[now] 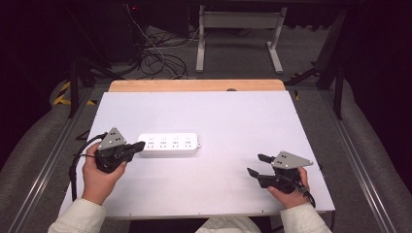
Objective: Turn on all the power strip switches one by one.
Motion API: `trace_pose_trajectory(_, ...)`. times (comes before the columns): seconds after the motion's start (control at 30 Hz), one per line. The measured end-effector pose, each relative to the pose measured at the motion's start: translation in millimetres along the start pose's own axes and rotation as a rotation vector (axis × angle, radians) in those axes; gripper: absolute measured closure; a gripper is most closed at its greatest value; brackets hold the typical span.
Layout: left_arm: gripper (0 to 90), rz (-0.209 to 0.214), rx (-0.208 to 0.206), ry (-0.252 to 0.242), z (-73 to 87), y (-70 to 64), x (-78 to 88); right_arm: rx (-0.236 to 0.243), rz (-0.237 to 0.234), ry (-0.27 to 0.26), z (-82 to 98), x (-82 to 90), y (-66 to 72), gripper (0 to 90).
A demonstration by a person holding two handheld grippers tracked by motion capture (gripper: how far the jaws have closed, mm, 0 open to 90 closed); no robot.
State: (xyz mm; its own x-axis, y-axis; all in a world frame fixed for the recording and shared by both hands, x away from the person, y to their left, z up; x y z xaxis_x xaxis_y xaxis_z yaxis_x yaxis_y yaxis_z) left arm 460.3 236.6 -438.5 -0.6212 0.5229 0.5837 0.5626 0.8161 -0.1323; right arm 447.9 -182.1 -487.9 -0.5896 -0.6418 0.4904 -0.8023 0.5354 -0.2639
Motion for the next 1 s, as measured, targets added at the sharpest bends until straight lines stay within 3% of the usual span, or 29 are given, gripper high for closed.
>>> trace_pose_trajectory(0.43, 89.8, -0.001, 0.042, 0.04, -21.2, 14.8, -20.3, -0.021, 0.001, 0.001, 4.0, 3.0, 0.3, 37.7)
trace_pose_trajectory(0.67, 89.7, -0.025, 0.046, 0.069, -28.3, 24.0, -36.1, -0.022, -0.005, -0.001, 3.8, 2.9, 1.4, 37.7)
trace_pose_trajectory(1.0, 89.8, -0.044, 0.102, 0.111, -27.1, 41.8, -60.8, -0.021, -0.007, -0.004, 4.0, 3.2, 1.6, 37.7)
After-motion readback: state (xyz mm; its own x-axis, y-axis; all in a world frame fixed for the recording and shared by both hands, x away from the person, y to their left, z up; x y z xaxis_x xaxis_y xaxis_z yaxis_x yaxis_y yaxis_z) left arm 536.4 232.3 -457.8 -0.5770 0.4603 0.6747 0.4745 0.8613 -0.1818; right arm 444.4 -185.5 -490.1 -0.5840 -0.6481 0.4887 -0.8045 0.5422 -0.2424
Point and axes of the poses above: each handheld gripper's, and its own axes: x roughly backward along the jaws, z roughly out of its underside, y roughly to its left, the point moved 6 cm from there along -x, roughly forward along the jaws, and after that the axes turned 13 degrees about x, right-handed, at the moved point
